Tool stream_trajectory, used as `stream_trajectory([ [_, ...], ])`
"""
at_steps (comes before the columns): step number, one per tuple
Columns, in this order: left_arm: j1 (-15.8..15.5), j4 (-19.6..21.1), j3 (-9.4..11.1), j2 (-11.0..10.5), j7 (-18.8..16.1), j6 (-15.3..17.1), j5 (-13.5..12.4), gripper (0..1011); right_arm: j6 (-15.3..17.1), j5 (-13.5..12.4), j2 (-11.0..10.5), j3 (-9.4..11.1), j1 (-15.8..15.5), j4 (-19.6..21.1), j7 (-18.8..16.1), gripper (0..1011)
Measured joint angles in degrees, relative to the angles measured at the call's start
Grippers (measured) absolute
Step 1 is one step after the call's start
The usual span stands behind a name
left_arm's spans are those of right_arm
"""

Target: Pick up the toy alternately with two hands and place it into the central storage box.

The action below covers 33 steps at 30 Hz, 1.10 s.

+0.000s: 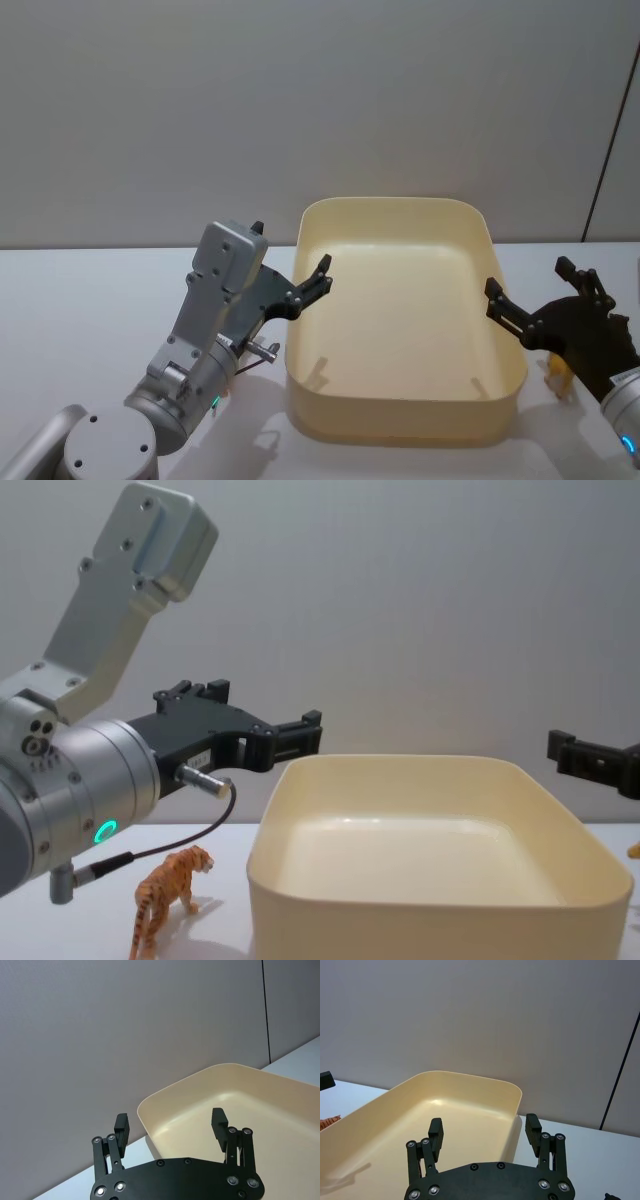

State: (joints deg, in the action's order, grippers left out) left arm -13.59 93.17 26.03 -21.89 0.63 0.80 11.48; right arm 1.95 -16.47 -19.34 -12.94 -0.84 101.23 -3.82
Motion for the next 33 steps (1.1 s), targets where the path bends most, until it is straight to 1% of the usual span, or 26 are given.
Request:
stream_trajectory([
  [33, 0.00, 0.00, 0.00, 0.00, 0.00, 0.00, 0.00, 1001, 0.00, 0.00, 0.00, 0.00, 0.00, 0.00, 0.00, 1001],
])
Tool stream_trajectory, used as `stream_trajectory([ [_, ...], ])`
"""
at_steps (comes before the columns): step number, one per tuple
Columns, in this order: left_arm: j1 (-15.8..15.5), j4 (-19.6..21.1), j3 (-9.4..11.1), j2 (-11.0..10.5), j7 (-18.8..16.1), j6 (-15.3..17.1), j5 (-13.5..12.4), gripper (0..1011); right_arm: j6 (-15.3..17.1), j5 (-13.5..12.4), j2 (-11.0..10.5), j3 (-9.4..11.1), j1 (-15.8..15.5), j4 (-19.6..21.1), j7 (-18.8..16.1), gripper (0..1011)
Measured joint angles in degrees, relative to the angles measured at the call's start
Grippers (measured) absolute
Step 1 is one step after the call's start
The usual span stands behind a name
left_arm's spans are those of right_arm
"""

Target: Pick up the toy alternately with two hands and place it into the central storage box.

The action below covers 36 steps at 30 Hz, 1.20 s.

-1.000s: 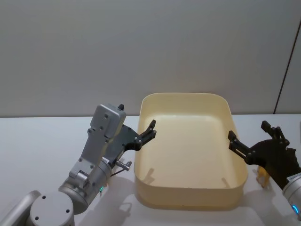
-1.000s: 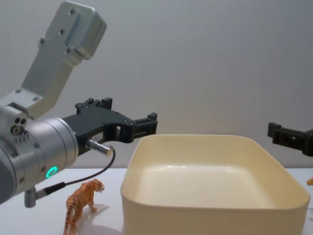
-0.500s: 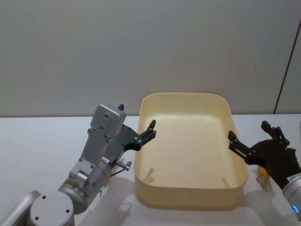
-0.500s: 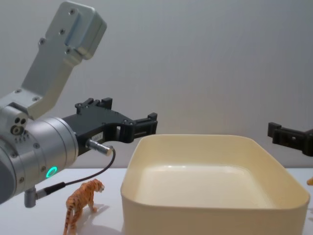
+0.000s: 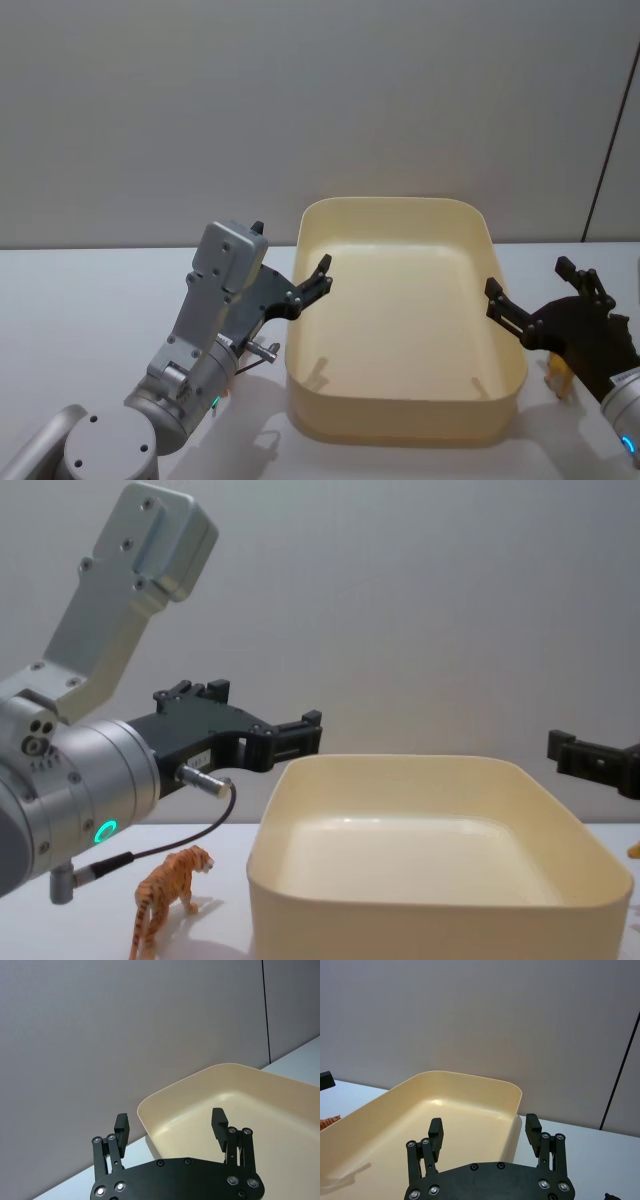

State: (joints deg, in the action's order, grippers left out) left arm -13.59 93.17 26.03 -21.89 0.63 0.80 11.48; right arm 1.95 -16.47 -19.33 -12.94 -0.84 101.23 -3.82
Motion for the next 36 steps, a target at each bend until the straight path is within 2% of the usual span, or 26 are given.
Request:
stream_trajectory([
  [26, 0.00, 0.00, 0.00, 0.00, 0.00, 0.00, 0.00, 1001, -0.07, 0.00, -0.07, 0.11, 0.02, -0.06, -0.23, 1001],
  [36, 0.00, 0.00, 0.00, 0.00, 0.00, 0.00, 0.00, 1001, -0.17, -0.63, -1.52, 1.12, -1.29, 0.82, -0.04, 1001],
])
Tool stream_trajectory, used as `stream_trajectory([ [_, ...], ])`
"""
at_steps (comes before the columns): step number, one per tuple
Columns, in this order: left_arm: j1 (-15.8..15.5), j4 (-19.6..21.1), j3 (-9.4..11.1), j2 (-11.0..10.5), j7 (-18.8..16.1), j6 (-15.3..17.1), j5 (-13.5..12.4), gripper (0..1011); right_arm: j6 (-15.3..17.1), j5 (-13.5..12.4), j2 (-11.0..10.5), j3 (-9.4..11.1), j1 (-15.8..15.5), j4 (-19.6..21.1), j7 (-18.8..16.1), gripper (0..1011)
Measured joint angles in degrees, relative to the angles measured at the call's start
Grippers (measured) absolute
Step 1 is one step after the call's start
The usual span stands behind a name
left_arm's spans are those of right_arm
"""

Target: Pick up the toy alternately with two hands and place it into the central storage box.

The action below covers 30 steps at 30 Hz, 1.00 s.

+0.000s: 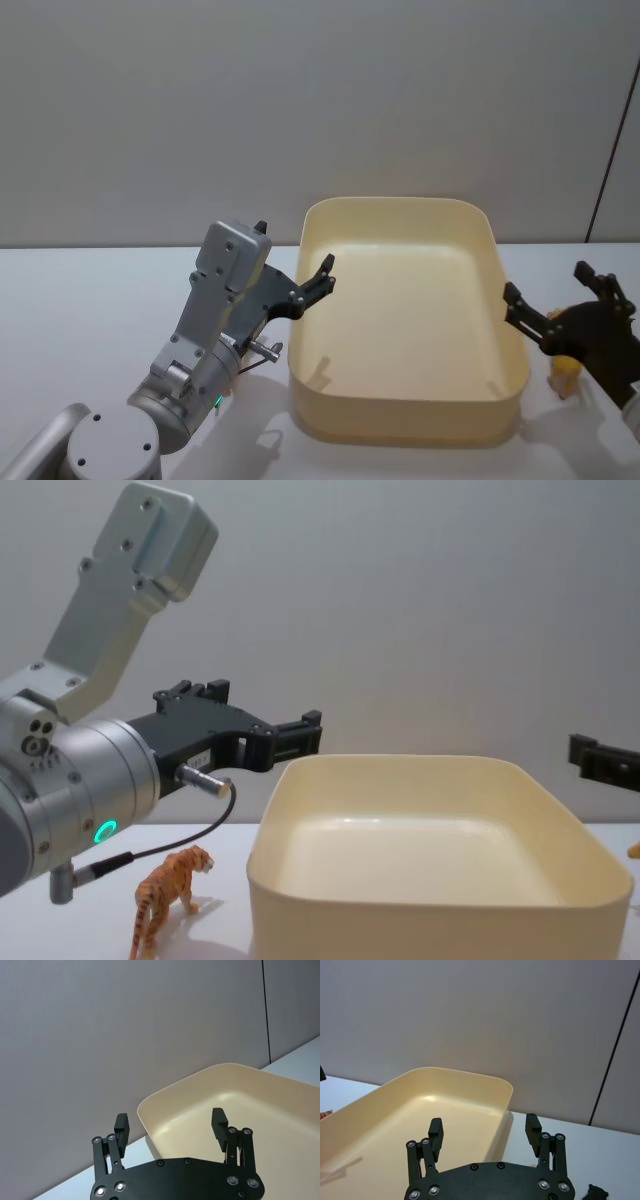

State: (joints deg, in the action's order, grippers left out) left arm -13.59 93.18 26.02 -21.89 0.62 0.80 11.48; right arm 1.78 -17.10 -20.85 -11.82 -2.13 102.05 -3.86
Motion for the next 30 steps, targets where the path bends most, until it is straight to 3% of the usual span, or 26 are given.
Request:
stream_trajectory([
  [18, 0.00, 0.00, 0.00, 0.00, 0.00, 0.00, 0.00, 1001, 1.29, -1.96, -5.50, 3.79, -8.64, 5.66, 6.98, 1001],
  [30, 0.00, 0.00, 0.00, 0.00, 0.00, 0.00, 0.00, 1001, 3.52, -3.74, -7.63, 6.53, -11.61, 5.22, 11.37, 1001],
])
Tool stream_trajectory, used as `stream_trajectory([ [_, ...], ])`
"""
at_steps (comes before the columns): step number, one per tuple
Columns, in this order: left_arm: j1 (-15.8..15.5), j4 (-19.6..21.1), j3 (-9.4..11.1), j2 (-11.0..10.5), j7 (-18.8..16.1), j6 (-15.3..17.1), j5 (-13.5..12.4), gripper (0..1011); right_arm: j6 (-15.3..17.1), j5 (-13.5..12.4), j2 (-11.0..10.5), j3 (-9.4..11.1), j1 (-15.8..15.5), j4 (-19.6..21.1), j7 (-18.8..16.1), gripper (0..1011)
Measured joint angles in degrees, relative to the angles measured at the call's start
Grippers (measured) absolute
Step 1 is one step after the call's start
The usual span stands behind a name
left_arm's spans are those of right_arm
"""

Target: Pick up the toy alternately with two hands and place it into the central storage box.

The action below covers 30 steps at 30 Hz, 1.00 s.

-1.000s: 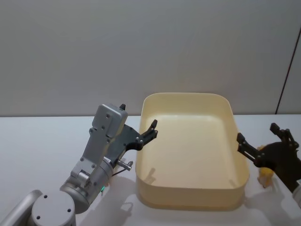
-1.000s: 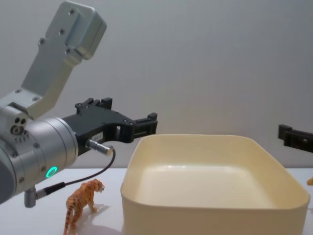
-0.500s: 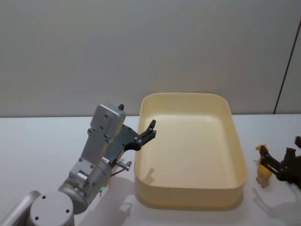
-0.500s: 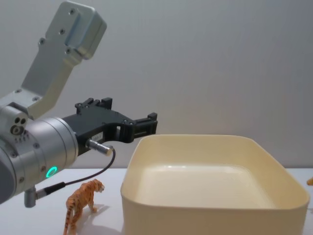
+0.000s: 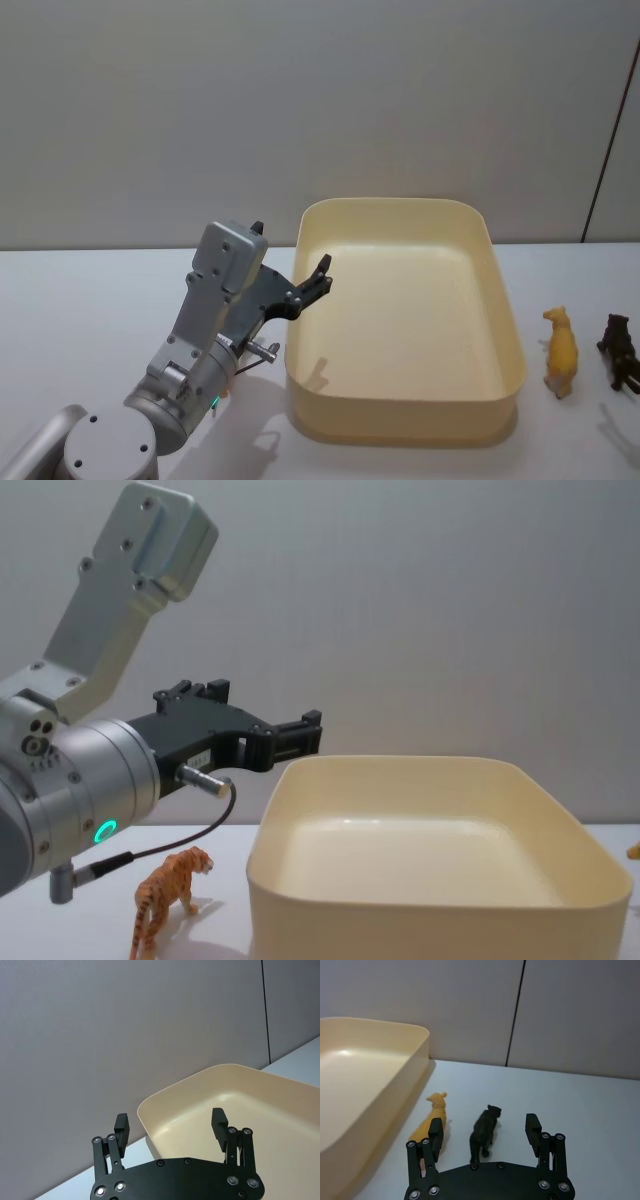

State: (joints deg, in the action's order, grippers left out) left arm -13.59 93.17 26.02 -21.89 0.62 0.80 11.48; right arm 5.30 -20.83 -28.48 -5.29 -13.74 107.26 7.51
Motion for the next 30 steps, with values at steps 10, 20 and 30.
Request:
stream_trajectory([
  [10, 0.00, 0.00, 0.00, 0.00, 0.00, 0.00, 0.00, 1001, 2.46, 0.11, 0.21, 0.60, 1.27, -3.24, 0.43, 1001],
  [20, 0.00, 0.00, 0.00, 0.00, 0.00, 0.00, 0.00, 1001, 4.23, 2.17, 2.08, -0.32, 5.55, -7.55, -1.72, 1001],
  [30, 0.00, 0.00, 0.00, 0.00, 0.00, 0.00, 0.00, 1001, 5.80, 5.13, 5.40, -2.11, 12.27, -14.62, -4.59, 1001],
])
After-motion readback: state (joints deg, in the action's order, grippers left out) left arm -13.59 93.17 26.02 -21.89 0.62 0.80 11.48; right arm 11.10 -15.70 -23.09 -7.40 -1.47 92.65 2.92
